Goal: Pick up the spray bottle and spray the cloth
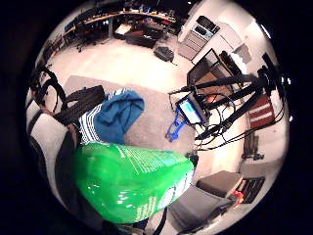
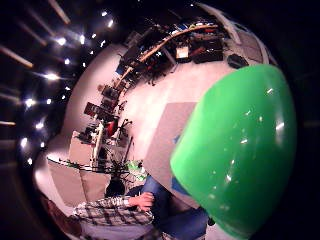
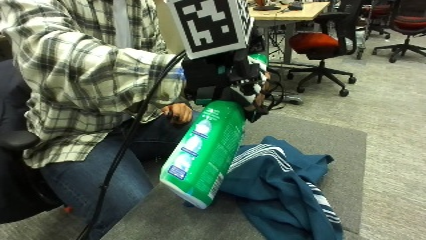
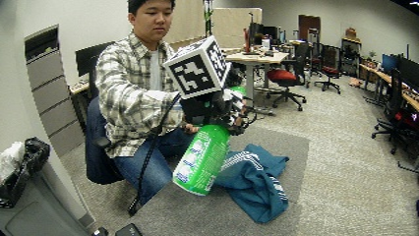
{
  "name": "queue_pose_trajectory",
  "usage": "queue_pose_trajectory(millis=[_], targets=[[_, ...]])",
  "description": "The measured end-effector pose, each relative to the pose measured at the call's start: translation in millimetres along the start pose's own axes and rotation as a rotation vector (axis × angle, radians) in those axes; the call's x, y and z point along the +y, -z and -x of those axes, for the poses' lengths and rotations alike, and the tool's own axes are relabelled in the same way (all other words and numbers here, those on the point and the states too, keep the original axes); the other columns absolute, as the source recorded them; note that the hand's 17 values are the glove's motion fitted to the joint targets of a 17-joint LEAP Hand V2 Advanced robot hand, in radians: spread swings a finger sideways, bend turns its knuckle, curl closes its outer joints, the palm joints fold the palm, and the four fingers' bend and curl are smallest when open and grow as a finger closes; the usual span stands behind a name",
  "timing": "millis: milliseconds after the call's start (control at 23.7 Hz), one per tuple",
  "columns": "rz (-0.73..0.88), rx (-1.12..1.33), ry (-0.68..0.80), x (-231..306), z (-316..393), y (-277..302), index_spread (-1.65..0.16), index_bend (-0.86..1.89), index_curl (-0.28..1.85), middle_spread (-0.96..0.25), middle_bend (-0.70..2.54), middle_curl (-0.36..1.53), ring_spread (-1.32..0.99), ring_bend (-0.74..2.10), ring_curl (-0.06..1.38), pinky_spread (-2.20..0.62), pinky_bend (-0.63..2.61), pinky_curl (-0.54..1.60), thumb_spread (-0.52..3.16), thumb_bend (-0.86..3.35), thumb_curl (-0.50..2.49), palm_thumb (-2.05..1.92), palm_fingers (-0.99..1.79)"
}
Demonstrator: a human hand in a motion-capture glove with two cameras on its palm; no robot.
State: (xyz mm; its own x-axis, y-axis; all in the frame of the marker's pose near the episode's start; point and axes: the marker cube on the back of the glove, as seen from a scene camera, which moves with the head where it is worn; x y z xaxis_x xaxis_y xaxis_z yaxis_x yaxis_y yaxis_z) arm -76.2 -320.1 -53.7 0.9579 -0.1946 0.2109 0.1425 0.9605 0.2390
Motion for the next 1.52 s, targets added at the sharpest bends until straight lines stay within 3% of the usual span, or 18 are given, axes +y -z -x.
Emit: queue_pose_trajectory(millis=[379, 927, 1137, 1516], targets=[[0.241, 0.335, 0.026, 2, -1, -58, -0.24, 0.37, 0.58, -0.18, 0.57, 0.5, -0.22, 0.57, 0.46, -0.2, 0.4, 0.38, 0.15, -0.03, 0.79, 1.01, 1.35], [0.314, 0.434, 0.04, 9, -7, -77, -0.24, 0.37, 0.58, -0.18, 0.57, 0.5, -0.22, 0.57, 0.46, -0.2, 0.4, 0.38, 0.15, -0.03, 0.8, 1.01, 1.35], [0.293, 0.375, 0.037, 9, -6, -73, -0.24, 0.36, 0.58, -0.18, 0.57, 0.5, -0.22, 0.57, 0.46, -0.2, 0.4, 0.38, 0.15, -0.03, 0.8, 1.01, 1.35], [0.078, -0.02, -0.049, 0, 9, -27, -0.24, 0.37, 0.59, -0.18, 0.57, 0.5, -0.22, 0.57, 0.46, -0.2, 0.4, 0.38, 0.15, -0.03, 0.8, 1.01, 1.35]])
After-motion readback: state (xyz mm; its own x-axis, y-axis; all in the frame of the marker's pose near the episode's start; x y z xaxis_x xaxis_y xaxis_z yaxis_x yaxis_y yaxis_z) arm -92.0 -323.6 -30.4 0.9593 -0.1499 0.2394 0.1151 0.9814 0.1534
